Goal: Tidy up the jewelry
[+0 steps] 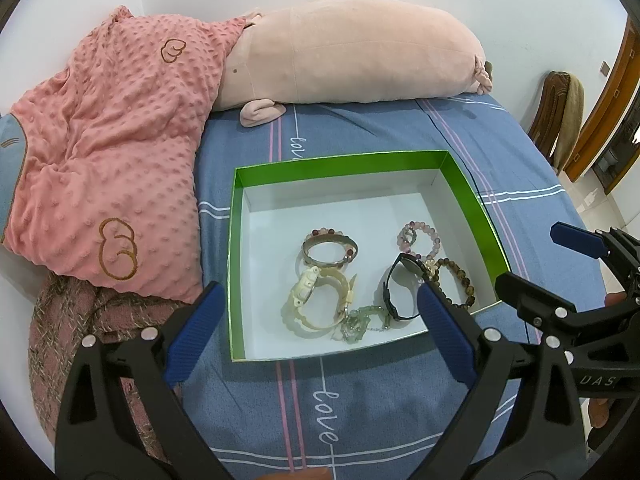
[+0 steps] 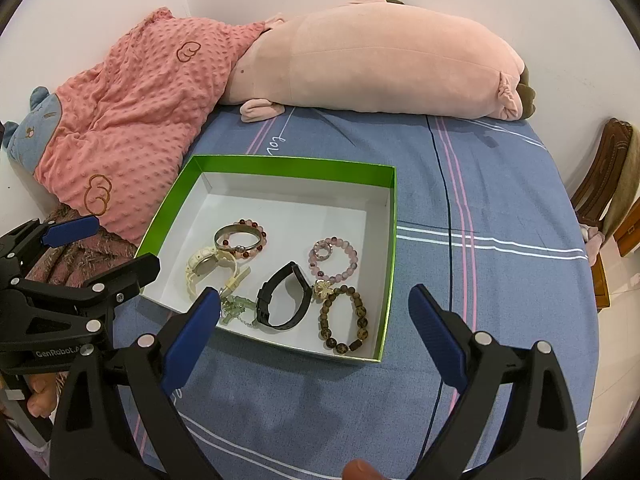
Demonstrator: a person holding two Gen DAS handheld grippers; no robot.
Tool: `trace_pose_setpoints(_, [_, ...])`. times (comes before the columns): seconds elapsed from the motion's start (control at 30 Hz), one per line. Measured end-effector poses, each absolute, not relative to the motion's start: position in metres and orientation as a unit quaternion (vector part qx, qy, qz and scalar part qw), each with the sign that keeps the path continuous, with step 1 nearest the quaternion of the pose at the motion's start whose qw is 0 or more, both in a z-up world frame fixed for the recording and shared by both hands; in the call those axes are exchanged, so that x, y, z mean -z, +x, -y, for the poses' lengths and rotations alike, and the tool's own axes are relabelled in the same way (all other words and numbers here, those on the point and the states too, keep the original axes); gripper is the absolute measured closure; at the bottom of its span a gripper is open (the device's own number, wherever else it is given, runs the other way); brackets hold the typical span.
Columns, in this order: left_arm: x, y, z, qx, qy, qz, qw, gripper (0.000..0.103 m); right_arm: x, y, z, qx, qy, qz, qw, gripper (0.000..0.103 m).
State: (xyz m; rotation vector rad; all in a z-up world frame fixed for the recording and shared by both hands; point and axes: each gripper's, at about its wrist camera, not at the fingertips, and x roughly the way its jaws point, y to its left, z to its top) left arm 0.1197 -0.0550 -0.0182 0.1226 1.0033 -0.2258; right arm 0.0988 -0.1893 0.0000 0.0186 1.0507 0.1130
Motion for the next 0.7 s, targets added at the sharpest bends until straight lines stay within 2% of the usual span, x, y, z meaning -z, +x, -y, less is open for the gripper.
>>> trace_pose_setpoints(0.5, [0.023, 0.121, 0.053, 0.112, 0.05, -0.488, 0.864, 0.004, -0.001, 0.098, 0.191, -0.048, 0.009, -0.499, 0.865, 0.008])
trace_pose_setpoints(0.6, [0.023, 0.118, 0.042, 0.096, 0.044, -0.485, 0.868, 0.004, -0.003, 0.092, 0.209, -0.042, 0.036, -0.487, 0.872, 0.008])
trace_pose_setpoints(0.67, [0.025, 0.111, 0.026, 0.078, 0.041, -0.479, 0.873, 0.004, 0.0, 0.085, 0.233, -0.022, 0.059, -0.477, 0.877, 0.001])
trace_pose_setpoints(0.7, [0.028, 0.107, 0.017, 0.069, 0.038, -0.478, 0.875, 0.004, 0.004, 0.08, 0.251, -0.002, 0.067, -0.466, 0.882, 0.001])
